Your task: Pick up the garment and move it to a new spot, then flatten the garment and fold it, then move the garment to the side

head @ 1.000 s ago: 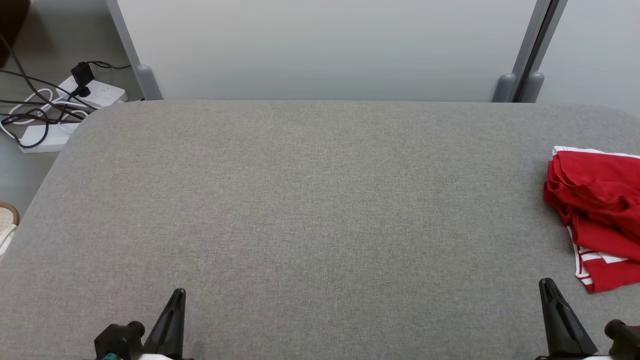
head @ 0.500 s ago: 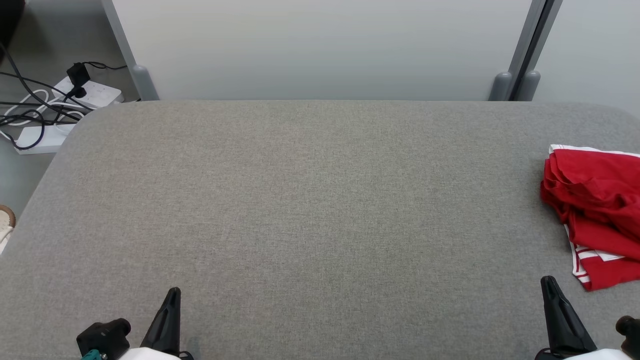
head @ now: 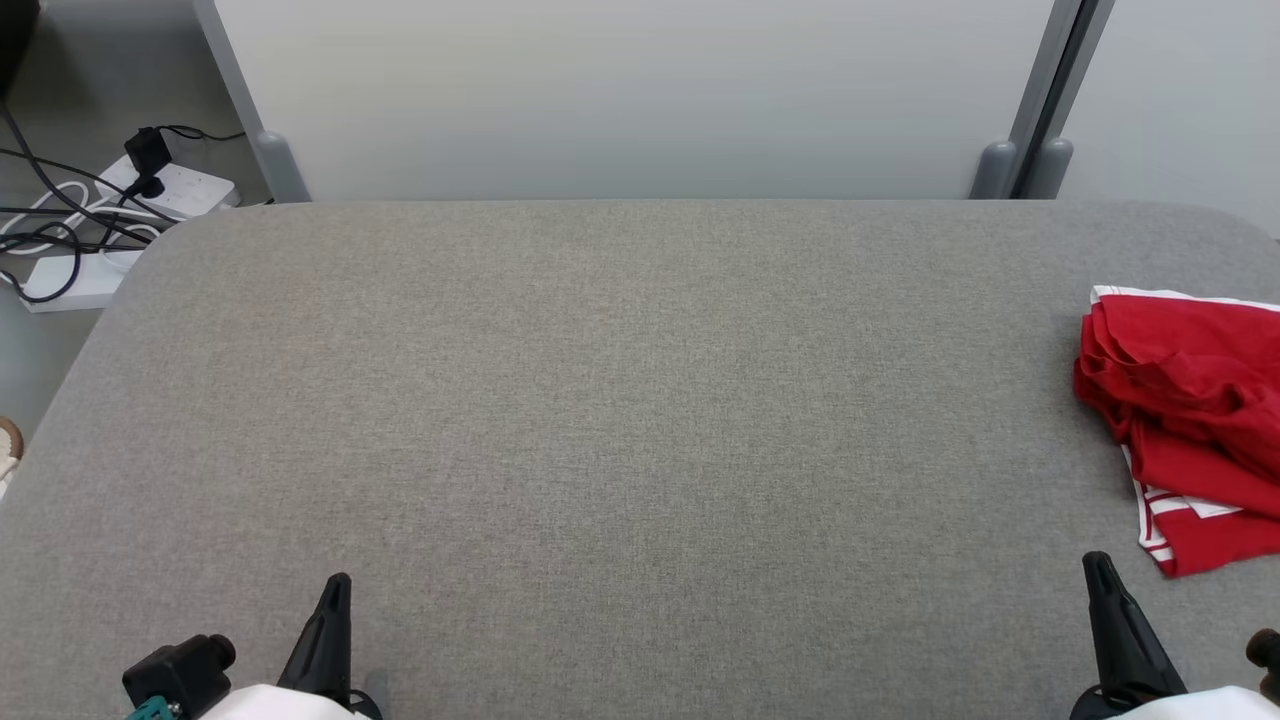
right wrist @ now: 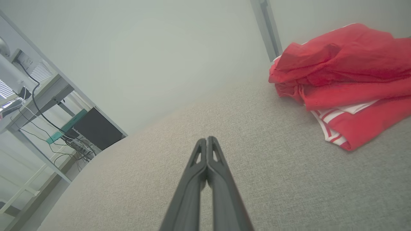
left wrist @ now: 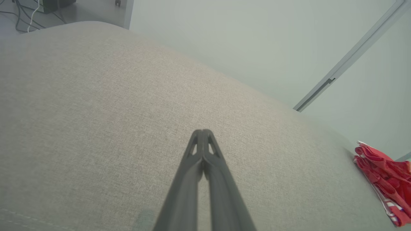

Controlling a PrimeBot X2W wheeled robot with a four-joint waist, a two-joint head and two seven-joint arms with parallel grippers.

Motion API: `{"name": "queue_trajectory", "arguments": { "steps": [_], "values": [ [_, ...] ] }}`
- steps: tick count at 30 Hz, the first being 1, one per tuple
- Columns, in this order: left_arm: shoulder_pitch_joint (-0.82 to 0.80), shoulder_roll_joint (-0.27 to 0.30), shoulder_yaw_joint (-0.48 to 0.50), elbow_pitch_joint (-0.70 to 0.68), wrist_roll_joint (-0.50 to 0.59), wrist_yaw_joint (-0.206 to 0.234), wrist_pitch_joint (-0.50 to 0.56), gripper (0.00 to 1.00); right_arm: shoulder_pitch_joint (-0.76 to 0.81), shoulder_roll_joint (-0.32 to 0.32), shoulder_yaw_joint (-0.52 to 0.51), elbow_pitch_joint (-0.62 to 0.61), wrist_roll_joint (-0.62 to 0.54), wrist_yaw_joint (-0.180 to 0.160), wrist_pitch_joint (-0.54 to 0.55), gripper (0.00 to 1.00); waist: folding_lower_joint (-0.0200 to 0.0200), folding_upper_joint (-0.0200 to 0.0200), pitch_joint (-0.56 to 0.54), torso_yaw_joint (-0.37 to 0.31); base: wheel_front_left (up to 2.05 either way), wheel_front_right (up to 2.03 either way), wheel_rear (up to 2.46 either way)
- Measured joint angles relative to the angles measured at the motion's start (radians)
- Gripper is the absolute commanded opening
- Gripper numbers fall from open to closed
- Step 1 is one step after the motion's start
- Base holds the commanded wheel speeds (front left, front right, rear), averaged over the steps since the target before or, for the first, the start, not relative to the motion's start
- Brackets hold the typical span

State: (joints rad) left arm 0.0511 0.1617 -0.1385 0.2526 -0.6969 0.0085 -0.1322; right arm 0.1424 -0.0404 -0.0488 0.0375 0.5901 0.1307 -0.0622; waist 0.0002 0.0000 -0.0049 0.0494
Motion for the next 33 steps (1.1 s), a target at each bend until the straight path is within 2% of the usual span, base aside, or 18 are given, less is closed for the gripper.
{"name": "queue_trajectory", "arguments": {
  "steps": [33],
  "values": [
    [-0.041,-0.049,0.086,0.008,-0.346,-0.047,0.096,0.00,-0.077,-0.010,-0.007,0.081,0.402,0.000,0.045,0.00,-0.0001,0.0000,0.003,-0.019,0.00,0.00,0.00]
  ]
}}
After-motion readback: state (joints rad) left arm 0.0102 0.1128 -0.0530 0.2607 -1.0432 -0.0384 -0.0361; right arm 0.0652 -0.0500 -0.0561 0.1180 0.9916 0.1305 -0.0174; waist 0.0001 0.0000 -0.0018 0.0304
